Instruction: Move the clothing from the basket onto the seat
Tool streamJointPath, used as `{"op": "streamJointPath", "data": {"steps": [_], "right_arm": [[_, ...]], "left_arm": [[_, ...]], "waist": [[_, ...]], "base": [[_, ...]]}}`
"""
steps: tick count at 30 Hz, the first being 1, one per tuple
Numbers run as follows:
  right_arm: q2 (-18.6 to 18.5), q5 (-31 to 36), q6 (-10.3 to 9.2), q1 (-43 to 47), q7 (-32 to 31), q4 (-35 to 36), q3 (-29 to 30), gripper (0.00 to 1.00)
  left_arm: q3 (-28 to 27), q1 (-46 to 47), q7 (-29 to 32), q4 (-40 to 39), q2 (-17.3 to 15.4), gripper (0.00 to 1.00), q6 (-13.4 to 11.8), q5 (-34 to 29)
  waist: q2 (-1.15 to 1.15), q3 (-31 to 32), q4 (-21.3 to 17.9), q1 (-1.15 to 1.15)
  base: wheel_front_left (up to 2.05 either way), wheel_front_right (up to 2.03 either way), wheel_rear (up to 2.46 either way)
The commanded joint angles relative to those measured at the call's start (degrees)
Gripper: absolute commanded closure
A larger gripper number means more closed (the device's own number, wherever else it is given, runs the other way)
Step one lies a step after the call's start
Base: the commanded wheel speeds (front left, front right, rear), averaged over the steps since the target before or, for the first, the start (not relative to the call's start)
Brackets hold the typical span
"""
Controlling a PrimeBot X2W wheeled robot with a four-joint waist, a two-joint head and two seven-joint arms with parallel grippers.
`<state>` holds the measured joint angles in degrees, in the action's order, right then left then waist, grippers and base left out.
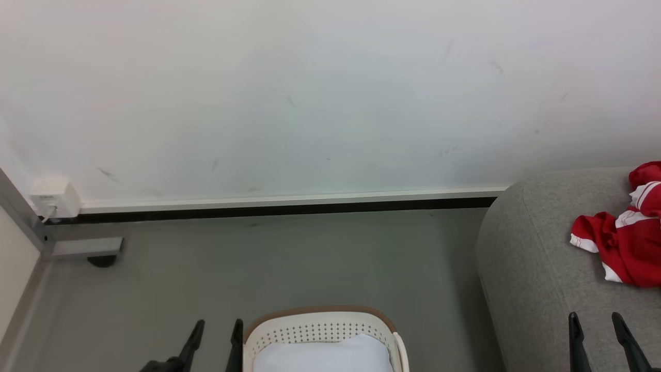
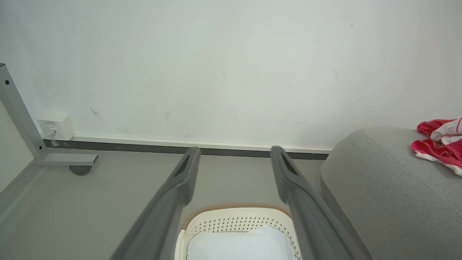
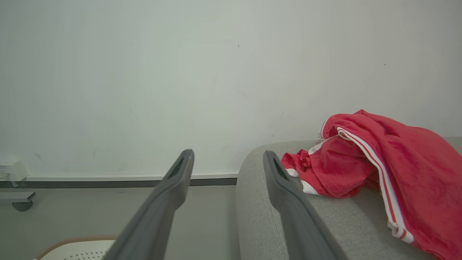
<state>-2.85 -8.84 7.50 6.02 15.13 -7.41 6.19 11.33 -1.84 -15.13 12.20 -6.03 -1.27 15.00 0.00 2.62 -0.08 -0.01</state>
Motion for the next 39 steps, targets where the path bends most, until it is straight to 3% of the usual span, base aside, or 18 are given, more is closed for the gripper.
{"op": "streamJointPath", "data": {"steps": [1,26,27,32,39], "right_arm": [[-0.10,-0.21,-0.02,0.23,0.01,-0.16,0.03,0.00],[-0.09,-1.39,-0.02,-0.78,0.01,-1.38,-2.38,0.00],[0.01,-1.31,0.00,-0.59,0.01,-1.49,-2.39,1.00],[0.73,-1.61,0.00,0.32,-0.12,-4.01,-2.41,1.00],[0.64,-9.54,0.00,-1.01,-2.26,-4.31,-2.08,1.00]], "left_arm": [[-0.27,-0.71,-0.02,0.12,0.05,0.00,0.16,-0.57],[-4.56,-0.55,-0.02,2.06,2.80,0.00,3.89,-5.24],[-4.37,-0.01,0.01,2.15,2.96,1.00,3.77,-4.33],[-4.02,-1.05,0.14,4.59,3.36,1.00,3.78,-3.91],[-5.52,0.01,2.36,4.45,3.33,1.00,4.26,3.93]], "waist": [[0.00,-0.02,0.00,0.01],[0.00,0.55,0.88,0.01],[0.00,0.56,0.91,0.01],[0.00,0.55,0.92,0.01],[0.00,0.36,0.87,0.01]], "base": [[0.00,0.00,0.00],[0.00,0.00,0.00],[0.00,0.00,0.00],[0.00,0.00,0.00],[0.00,0.00,0.00]]}}
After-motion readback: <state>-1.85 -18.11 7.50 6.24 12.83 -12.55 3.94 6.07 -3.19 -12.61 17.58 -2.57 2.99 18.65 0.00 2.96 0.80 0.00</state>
